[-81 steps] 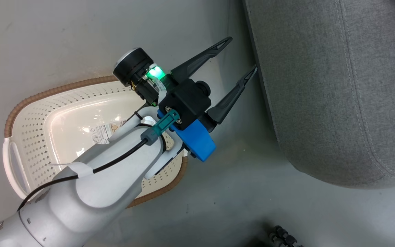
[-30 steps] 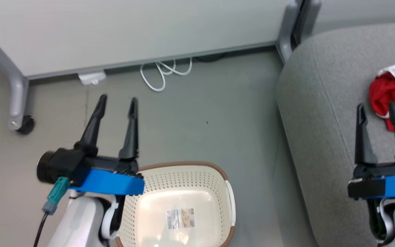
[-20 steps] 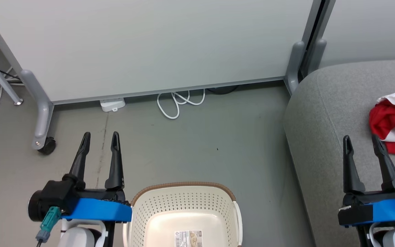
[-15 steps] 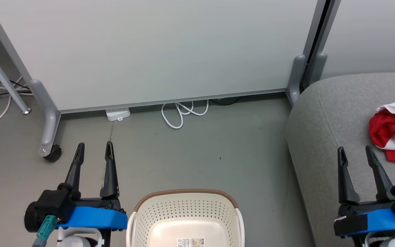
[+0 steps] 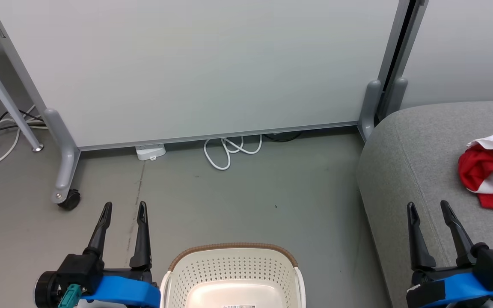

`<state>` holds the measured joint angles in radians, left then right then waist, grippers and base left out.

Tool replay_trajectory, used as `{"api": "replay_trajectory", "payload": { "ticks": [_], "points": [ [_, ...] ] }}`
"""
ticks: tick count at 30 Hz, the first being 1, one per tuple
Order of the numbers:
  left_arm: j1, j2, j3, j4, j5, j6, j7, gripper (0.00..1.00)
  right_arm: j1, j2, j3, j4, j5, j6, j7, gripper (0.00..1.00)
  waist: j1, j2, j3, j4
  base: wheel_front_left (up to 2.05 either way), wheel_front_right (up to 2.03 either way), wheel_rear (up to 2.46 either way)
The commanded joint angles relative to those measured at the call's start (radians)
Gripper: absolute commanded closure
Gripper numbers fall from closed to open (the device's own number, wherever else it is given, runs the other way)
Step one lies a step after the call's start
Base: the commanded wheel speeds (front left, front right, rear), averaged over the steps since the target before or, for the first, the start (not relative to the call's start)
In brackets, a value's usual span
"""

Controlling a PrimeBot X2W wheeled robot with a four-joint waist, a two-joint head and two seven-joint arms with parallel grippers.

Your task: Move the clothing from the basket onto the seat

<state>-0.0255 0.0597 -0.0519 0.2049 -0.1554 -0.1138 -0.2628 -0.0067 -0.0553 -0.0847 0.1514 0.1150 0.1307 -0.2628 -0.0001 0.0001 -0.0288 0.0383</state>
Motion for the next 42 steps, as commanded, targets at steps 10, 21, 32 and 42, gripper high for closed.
{"api": "replay_trajectory", "payload": {
  "ticks": [10, 21, 32, 42],
  "points": [
    [0.010, -0.004, 0.007, 0.033, 0.016, -0.002, 0.002, 1.00, 0.003, 0.003, 0.004, 0.038, -0.001, 0.000, 0.002, 1.00, 0.0001, -0.0001, -0.006, -0.005, 0.00, 0.00, 0.00],
    [0.018, -0.007, 0.028, 0.065, -0.142, -0.003, 0.050, 1.00, -0.002, 0.005, -0.005, 0.078, 0.158, 0.000, 0.051, 1.00, 0.0001, -0.0001, -0.004, -0.007, 0.00, 0.00, 0.00],
    [0.002, -0.007, 0.047, 0.058, -0.343, -0.006, 0.098, 1.00, -0.016, 0.005, -0.006, 0.076, 0.363, 0.000, 0.098, 1.00, 0.0001, -0.0001, -0.001, -0.010, 0.00, 0.00, 0.00],
    [-0.012, -0.007, 0.064, 0.054, -0.504, -0.008, 0.138, 1.00, -0.030, 0.005, -0.009, 0.077, 0.527, 0.000, 0.138, 1.00, 0.0001, -0.0001, 0.002, -0.013, 0.00, 0.00, 0.00]
  ]
}}
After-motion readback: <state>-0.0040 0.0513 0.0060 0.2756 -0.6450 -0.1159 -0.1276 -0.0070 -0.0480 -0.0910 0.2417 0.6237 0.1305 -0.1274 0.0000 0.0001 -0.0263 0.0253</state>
